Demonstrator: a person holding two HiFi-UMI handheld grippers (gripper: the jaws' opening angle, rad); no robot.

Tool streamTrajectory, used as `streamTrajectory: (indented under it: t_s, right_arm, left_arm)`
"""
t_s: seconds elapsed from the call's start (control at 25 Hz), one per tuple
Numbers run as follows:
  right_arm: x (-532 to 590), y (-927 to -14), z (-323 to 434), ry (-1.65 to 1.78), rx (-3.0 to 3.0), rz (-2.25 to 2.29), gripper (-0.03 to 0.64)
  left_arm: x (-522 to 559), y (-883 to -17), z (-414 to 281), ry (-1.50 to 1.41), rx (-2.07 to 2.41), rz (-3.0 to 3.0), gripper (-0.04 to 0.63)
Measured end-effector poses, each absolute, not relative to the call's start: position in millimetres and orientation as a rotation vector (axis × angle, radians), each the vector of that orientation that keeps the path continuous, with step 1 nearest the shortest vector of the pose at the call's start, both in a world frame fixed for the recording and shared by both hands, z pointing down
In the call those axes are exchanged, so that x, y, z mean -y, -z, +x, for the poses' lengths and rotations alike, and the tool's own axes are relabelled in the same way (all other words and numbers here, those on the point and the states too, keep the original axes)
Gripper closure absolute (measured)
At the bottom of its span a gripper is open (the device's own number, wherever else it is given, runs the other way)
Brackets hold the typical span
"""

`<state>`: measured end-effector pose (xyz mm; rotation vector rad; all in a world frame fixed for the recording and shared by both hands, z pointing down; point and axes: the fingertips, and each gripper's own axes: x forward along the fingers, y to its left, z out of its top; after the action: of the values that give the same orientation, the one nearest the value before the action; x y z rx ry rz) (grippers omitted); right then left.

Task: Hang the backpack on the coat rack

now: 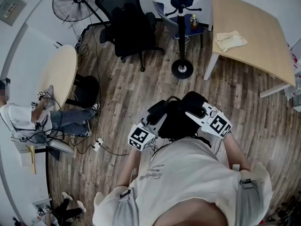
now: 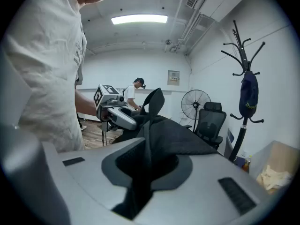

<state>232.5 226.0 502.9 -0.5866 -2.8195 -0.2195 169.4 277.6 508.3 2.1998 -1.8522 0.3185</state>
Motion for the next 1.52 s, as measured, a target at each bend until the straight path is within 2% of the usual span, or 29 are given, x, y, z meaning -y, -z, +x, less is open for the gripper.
streamTrajectory:
  t_s: [0.8,1.52]
  right_arm:
    - [-244,-518,156,0.237,2.823,-0.522,0.577]
    - [-116,-551,18,0.123,2.794,-0.606,0.574]
  left_arm:
    - [-296,-521,94,-0.356,1.839,2.241,0.540]
    - [-171,-551,-42,-0.344,1.852,2.059,0.538]
